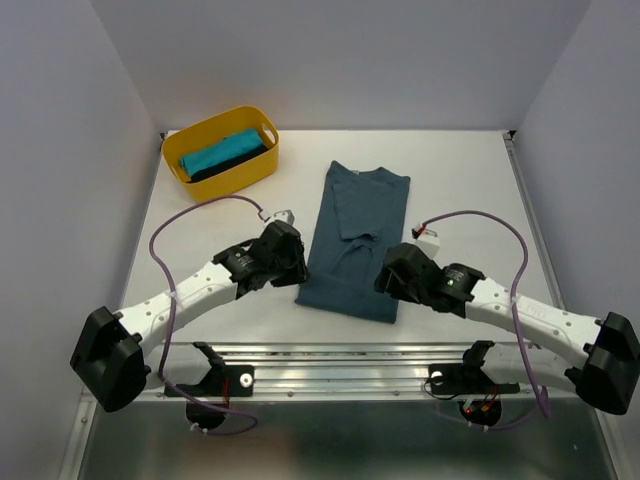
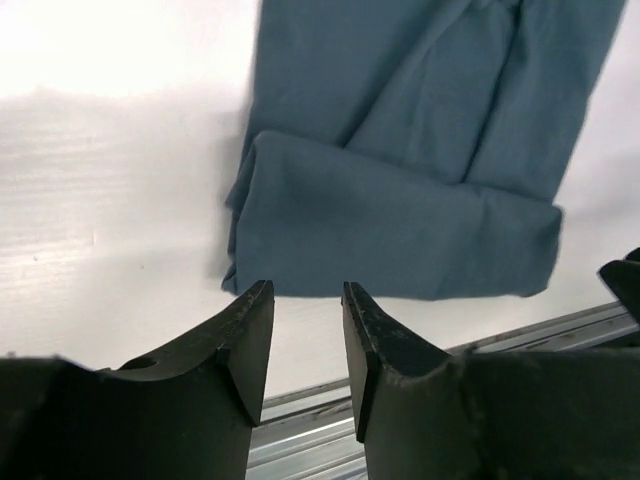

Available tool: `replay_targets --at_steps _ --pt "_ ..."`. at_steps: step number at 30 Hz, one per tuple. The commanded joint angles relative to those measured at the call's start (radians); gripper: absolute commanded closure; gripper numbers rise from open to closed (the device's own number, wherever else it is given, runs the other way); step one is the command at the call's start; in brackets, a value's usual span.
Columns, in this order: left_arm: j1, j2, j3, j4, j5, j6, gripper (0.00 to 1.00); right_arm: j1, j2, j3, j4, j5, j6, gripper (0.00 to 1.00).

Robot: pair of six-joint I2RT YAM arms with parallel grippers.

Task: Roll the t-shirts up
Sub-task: Roll the T-shirt to the center of the board.

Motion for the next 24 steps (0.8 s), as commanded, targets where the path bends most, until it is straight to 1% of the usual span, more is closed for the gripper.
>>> replay_targets --at_steps 1,3,5,6,9,10,13,17,20,21,24 --pt "0.005 -0.055 -0.101 0.048 0.065 -0.040 0.48 0.008 -0.062 -0.086 -0.039 0.012 0.052 0.32" --pt "0.005 -0.085 -0.143 0.065 0.068 -0.065 0.45 0.008 -0.102 -0.130 -0.002 -0.019 0.064 0.29" --pt "0.005 -0.101 -0.176 0.081 0.062 -0.083 0.43 0.008 -0.128 -0.150 0.013 -0.025 0.063 0.29" --pt "0.005 -0.114 -0.189 0.091 0.070 -0.083 0.40 0.008 -0.134 -0.160 0.015 -0.028 0.052 0.29" --pt "0.005 -0.141 -0.223 0.109 0.047 -0.099 0.26 0.008 -0.135 -0.172 -0.022 -0.001 0.084 0.28" --pt "0.005 -0.147 -0.229 0.109 0.035 -0.102 0.18 0.008 -0.134 -0.175 -0.033 -0.002 0.095 0.28" --pt "0.005 -0.158 -0.258 0.106 -0.011 -0.123 0.09 0.008 -0.108 -0.178 -0.035 -0.047 0.104 0.26" --pt "0.005 -0.170 -0.308 0.129 -0.040 -0.168 0.10 0.008 -0.082 -0.239 0.004 -0.108 0.149 0.26" --pt "0.007 -0.170 -0.330 0.140 -0.050 -0.199 0.14 0.008 -0.117 -0.290 0.051 -0.120 0.196 0.27" --pt "0.008 -0.159 -0.345 0.150 -0.021 -0.194 0.17 0.008 -0.149 -0.324 0.073 -0.122 0.222 0.28" --pt "0.010 -0.121 -0.379 0.212 0.039 -0.197 0.19 0.008 -0.198 -0.373 0.105 -0.134 0.262 0.32"
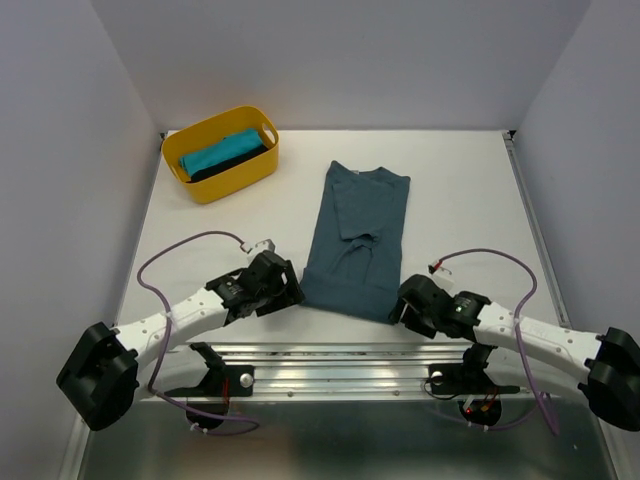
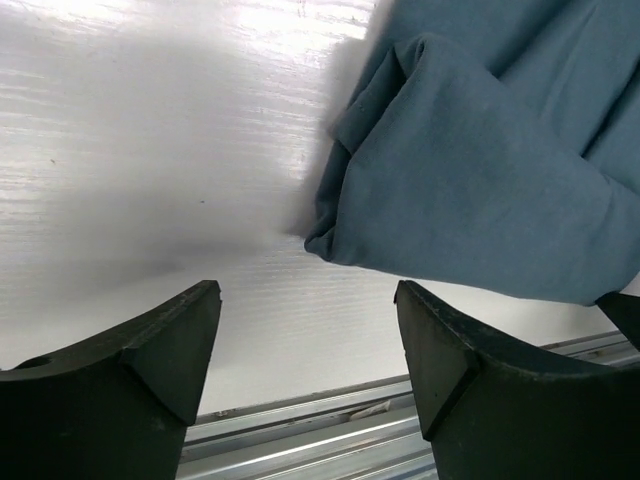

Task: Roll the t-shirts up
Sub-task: Roll the T-shirt to the center of the board.

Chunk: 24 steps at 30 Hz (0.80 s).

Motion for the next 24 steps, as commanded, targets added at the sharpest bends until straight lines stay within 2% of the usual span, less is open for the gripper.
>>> replay_targets --at_steps 1,4,10,15,19,20,21,22,23,24 --pt "0.005 0.031 -0.045 0.092 0.042 -0.041 0.23 0.008 -0.084 -0.071 0.104 -0.023 0.092 0.33" --pt "0.005 0.046 -0.067 0.135 0.055 -0.055 0.32 0.008 -0.121 -0.111 0.136 -0.051 0.100 0.37" --pt "0.007 0.060 -0.082 0.178 0.059 -0.058 0.37 0.008 -0.110 -0.125 0.148 -0.063 0.109 0.44" --pt "0.007 0.121 -0.084 0.225 0.073 -0.057 0.50 0.008 -0.076 -0.116 0.165 -0.050 0.115 0.52" --pt "0.007 0.153 -0.076 0.245 0.076 -0.060 0.67 0.008 -0.052 -0.114 0.191 -0.060 0.109 0.64" --pt "0.007 0.155 -0.078 0.250 0.076 -0.061 0.77 0.008 -0.046 -0.112 0.193 -0.062 0.107 0.67" --pt "0.007 0.153 -0.078 0.254 0.076 -0.061 0.93 0.008 -0.044 -0.109 0.195 -0.060 0.104 0.74" --pt "0.007 0.152 -0.076 0.251 0.076 -0.061 0.93 0.008 -0.044 -0.108 0.195 -0.059 0.103 0.78" --pt "0.007 0.146 -0.068 0.227 0.073 -0.067 1.00 0.008 -0.046 -0.105 0.191 -0.057 0.100 0.82" --pt "0.007 0.141 -0.064 0.209 0.055 -0.078 1.00 0.008 -0.049 -0.102 0.188 -0.053 0.095 0.90"
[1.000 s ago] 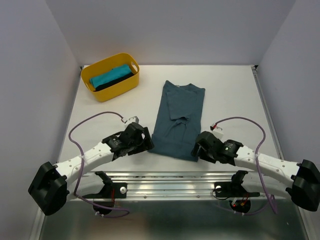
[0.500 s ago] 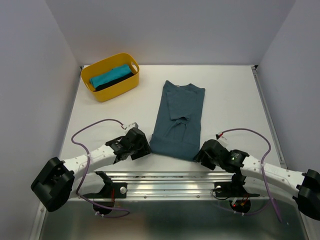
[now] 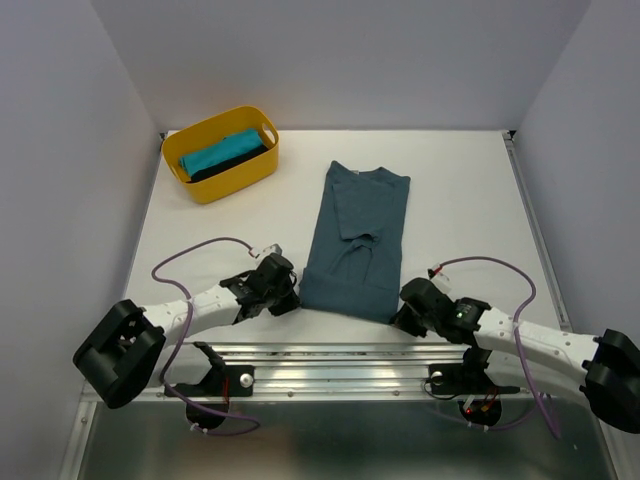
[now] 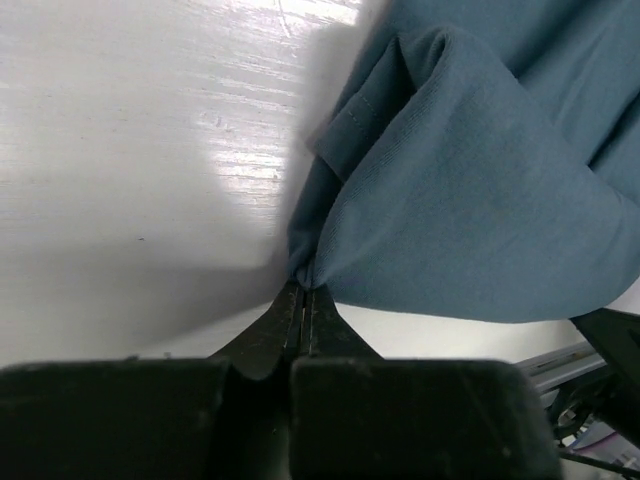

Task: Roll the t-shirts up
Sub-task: Roll the T-shirt to the center of the board.

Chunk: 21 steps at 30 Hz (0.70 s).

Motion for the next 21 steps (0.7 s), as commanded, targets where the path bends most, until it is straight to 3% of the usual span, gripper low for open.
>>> replay_targets --at_steps 1,4,8,21 --pt "0.002 -0.022 0.009 -0.042 -0.035 -0.024 1.00 0.008 -0.004 0.017 0.000 0.021 -0.006 0.93" --pt "0.002 -0.076 0.031 -0.088 -0.057 -0.040 1.00 0.008 -0.012 0.033 -0.040 0.036 -0.003 0.99" --pt "0.002 -0.133 0.078 -0.156 -0.067 -0.046 1.00 0.008 -0.029 0.064 -0.090 0.051 -0.019 0.99" --pt "0.005 -0.098 0.166 -0.249 -0.053 -0.066 1.00 0.008 -0.023 0.162 -0.187 0.096 -0.037 0.99"
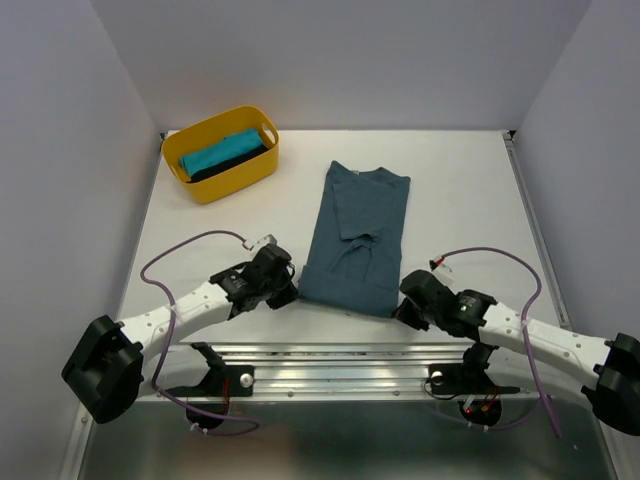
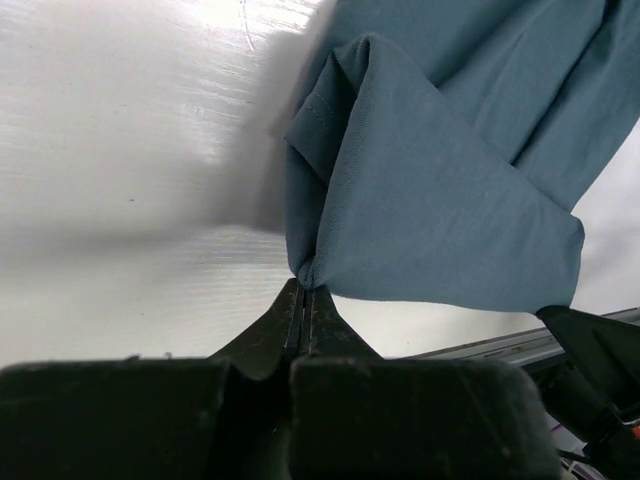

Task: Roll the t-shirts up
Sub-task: Roll the T-shirt to the center of the board.

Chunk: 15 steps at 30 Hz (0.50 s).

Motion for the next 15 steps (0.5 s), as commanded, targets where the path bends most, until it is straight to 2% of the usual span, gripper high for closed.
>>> replay_targets --at_steps 1,15 --pt "0.004 0.011 0.066 -0.073 -0.026 -0.015 1.00 0.008 0.000 0.056 -0.053 0.059 -0.013 0.99" --pt "0.048 0.097 0.160 -0.100 0.004 0.008 1.00 0.008 0.050 0.146 -0.096 0.127 -0.050 0.99"
